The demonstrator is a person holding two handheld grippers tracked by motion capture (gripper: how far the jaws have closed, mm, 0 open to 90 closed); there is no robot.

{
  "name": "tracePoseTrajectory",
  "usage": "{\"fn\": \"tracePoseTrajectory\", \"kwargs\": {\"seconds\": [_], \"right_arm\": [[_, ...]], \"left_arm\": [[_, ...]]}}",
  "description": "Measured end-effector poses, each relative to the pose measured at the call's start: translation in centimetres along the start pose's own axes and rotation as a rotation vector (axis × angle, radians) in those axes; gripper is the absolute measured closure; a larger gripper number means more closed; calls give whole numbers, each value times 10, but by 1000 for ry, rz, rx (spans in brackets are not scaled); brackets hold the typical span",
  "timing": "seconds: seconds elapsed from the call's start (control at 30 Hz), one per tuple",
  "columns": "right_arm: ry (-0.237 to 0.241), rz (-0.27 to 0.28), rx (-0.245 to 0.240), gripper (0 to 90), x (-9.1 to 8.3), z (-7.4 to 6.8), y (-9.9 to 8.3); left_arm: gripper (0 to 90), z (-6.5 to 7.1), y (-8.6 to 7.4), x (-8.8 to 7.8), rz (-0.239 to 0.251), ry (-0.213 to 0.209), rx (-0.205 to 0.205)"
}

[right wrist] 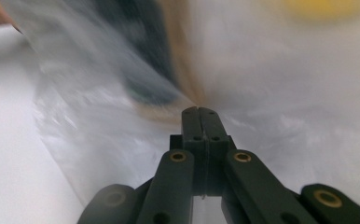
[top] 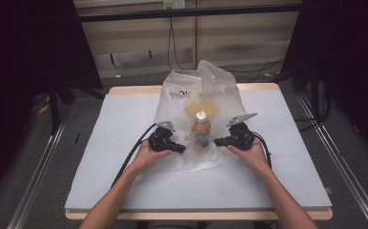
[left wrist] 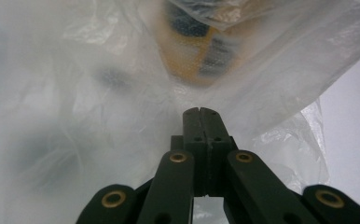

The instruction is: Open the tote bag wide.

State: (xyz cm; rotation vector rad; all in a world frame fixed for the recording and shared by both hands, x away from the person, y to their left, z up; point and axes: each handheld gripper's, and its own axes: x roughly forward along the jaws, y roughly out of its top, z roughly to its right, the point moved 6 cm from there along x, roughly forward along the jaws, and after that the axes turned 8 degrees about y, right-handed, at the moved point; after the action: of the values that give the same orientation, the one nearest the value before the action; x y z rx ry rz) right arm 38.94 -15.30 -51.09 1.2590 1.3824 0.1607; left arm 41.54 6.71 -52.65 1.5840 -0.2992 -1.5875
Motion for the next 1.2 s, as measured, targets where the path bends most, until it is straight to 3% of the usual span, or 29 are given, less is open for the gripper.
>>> {"fn": "tracePoseTrajectory", "kwargs": {"seconds": [0.03, 0.07, 0.2, 0.23, 0.27, 0.3, 0.4, 0.43, 0.47, 0.6, 0.73, 0.8, 0.83, 1.07, 1.17, 1.2], "right_arm": [[1, -6, 3, 900, 1, 1, -2], [-2, -17, 9, 900, 2, 3, -6], [-10, -53, 7, 900, 4, 5, -14], [-12, -44, 14, 900, 3, 6, -16], [-13, -38, 18, 900, 2, 7, -18], [-18, -32, 16, 900, 1, 7, -18], [-12, -12, 8, 900, -5, 2, -14], [1, 54, 6, 900, -16, -3, -4], [1, 54, 6, 900, -16, -3, -4], [8, 160, -31, 900, -46, -19, 25], [17, 199, -45, 900, -57, -25, 41], [21, 228, -68, 900, -65, -31, 62], [21, 228, -68, 900, -65, -31, 62], [28, 271, -158, 900, -75, -51, 124], [29, 280, -182, 900, -75, -57, 152], [29, 280, -182, 900, -75, -57, 152]], "left_arm": [[900, 0, 0, 0, 10, -2, -19], [900, -2, -1, -2, -20, 21, -3], [900, -6, -5, -7, -13, 20, -19], [900, -6, -5, -8, -11, 25, -30], [900, -8, -7, -10, -17, 33, -13], [900, -6, -7, -10, 4, 9, -27], [900, -7, -7, -16, 1, 27, -19], [900, -6, -4, -18, 30, 20, -31], [900, -5, -1, -21, 47, 21, -33], [900, 0, 11, -36, 111, 10, -26], [900, 4, 28, -48, 174, 4, -24], [900, 5, 48, -58, 229, 6, -8], [900, 5, 48, -58, 229, 6, -8], [900, 8, 98, -83, 305, 35, 37], [900, 7, 117, -88, 329, 39, 29], [900, 5, 121, -87, 331, 43, 19]]}}
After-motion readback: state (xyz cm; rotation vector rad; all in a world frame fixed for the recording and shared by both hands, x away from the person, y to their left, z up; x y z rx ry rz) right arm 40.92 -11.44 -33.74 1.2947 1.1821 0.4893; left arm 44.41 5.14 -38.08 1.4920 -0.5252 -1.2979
